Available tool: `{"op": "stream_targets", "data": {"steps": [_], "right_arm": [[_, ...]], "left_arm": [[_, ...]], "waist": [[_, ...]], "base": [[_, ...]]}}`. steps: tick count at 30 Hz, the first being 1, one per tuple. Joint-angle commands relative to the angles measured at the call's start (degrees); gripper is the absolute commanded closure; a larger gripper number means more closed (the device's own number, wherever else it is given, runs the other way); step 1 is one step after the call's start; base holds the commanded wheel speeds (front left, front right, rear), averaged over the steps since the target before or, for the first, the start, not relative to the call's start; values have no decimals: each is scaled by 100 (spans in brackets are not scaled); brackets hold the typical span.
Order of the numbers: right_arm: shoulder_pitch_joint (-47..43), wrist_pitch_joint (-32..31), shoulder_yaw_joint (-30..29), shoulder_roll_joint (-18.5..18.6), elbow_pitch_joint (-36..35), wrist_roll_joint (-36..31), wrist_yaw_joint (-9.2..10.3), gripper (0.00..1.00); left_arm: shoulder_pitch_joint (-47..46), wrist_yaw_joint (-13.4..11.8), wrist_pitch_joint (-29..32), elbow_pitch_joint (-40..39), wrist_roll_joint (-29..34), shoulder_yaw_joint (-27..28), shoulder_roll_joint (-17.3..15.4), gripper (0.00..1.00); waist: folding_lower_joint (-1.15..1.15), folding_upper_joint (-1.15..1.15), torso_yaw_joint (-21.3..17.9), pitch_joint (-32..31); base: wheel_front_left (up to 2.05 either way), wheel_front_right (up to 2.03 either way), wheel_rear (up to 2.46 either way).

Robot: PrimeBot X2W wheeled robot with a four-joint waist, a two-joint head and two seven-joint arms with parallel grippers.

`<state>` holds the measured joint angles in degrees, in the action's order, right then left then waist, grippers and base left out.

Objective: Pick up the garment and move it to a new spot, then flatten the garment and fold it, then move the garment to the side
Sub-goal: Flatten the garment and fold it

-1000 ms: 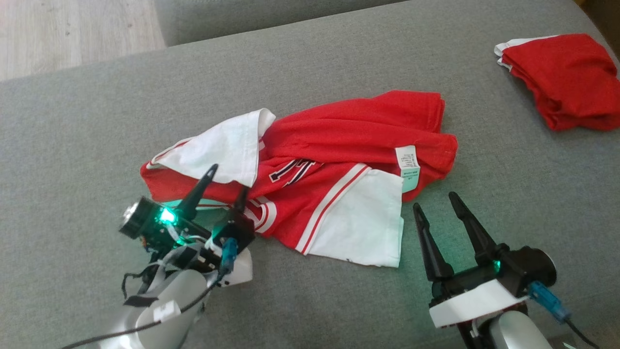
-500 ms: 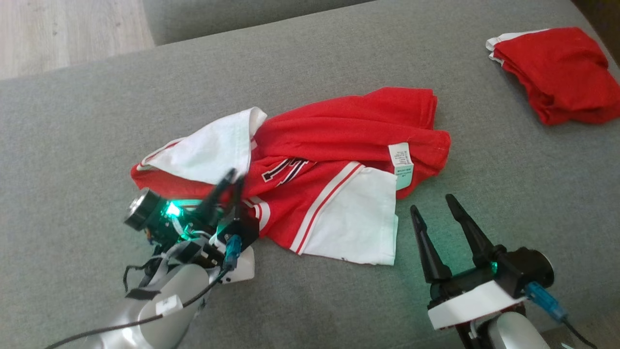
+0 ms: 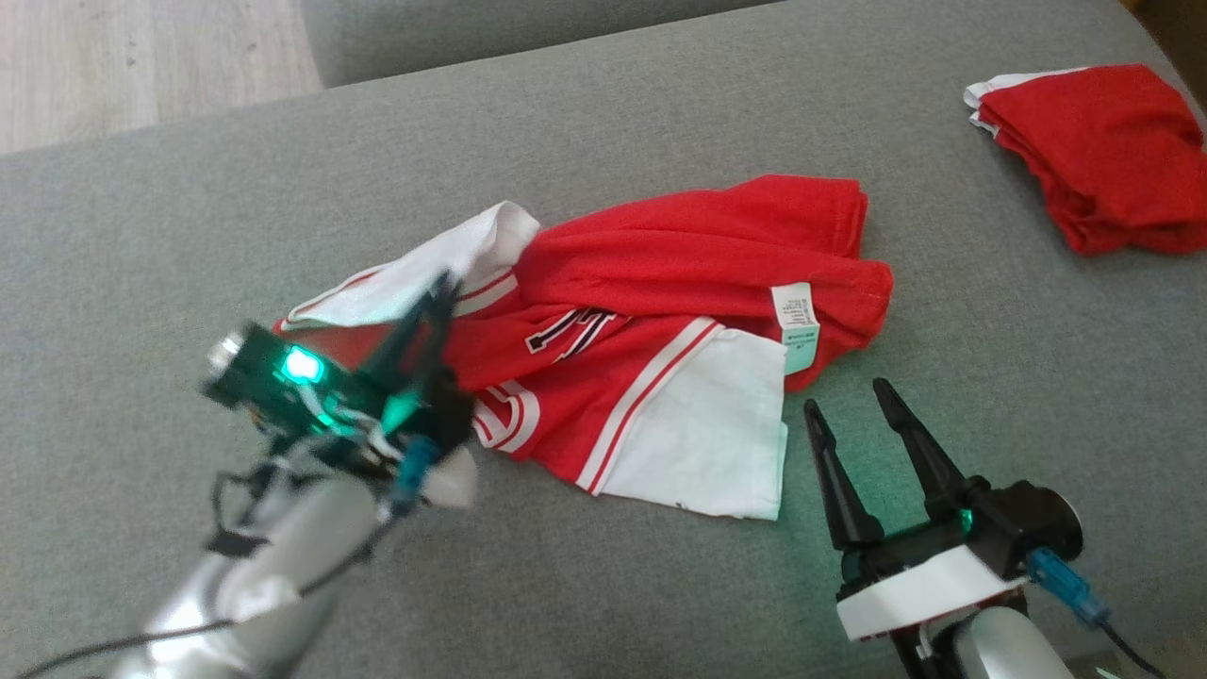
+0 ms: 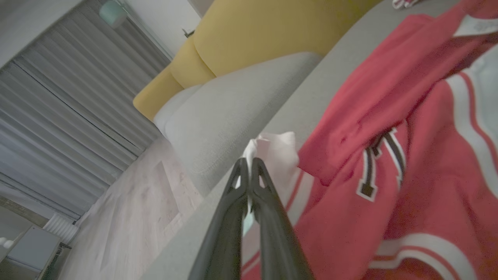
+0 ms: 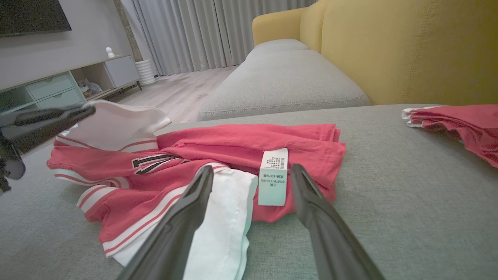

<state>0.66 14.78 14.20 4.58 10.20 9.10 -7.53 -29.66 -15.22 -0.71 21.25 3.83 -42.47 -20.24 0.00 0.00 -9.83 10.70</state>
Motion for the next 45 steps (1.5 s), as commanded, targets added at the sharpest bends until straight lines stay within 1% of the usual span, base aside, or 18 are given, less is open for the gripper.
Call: {"op": "stream_targets", "data": {"steps": [1, 5, 8, 11, 17, 20, 26, 30, 32, 36, 45], "right_arm": [[148, 22, 98, 75, -129, 31, 4, 0], [223, 22, -9, 147, -42, 11, 4, 0], [335, 22, -123, 184, 53, 169, 4, 0], [543, 22, -217, 380, 167, 262, 4, 0], [1012, 22, -519, 795, 605, 416, 4, 0], [1203, 22, -676, 976, 910, 486, 4, 0], [1513, 22, -764, 1191, 1494, 665, 4, 0], [1727, 1, -546, 1283, 1859, 879, 4, 0], [1793, 1, -492, 1309, 1940, 947, 4, 0], [2072, 5, -204, 1413, 2187, 1108, 4, 0], [2342, -133, 1110, 1589, 2541, 1572, 4, 0]], "left_arm": [[-413, -65, -54, -327, -53, 353, -325, 100], [-553, 8, 46, -830, -46, 526, -759, 100], [-635, 45, 195, -1145, 7, 615, -1046, 100], [-700, 15, 360, -1487, 74, 702, -1254, 100], [-735, -167, 657, -2142, 268, 889, -1628, 100], [-673, -293, 824, -2603, 377, 975, -1791, 100], [-459, -549, 1145, -3501, 566, 1169, -2106, 100], [-249, -632, 1351, -3982, 576, 1269, -2294, 100], [-193, -643, 1392, -4077, 561, 1279, -2321, 100], [31, -696, 1490, -4297, 492, 1285, -2386, 100], [282, -769, 1417, -4335, 348, 1193, -2332, 100]], "waist": [[0, 0, 20, -7], [0, 0, 48, 44], [0, 0, 47, 125], [0, 0, 53, 243], [0, 0, 113, 421], [0, 0, 202, 457], [0, 0, 450, 438], [0, 0, 631, 398], [0, 0, 677, 394], [0, 0, 837, 388], [0, 0, 1042, 411]], "base": [[0, 0, 0], [0, 0, 0], [0, 0, 0], [0, 0, 0], [0, 0, 0], [0, 0, 0], [0, 0, 0], [0, 0, 0], [0, 0, 0], [0, 0, 0], [0, 0, 0]]}}
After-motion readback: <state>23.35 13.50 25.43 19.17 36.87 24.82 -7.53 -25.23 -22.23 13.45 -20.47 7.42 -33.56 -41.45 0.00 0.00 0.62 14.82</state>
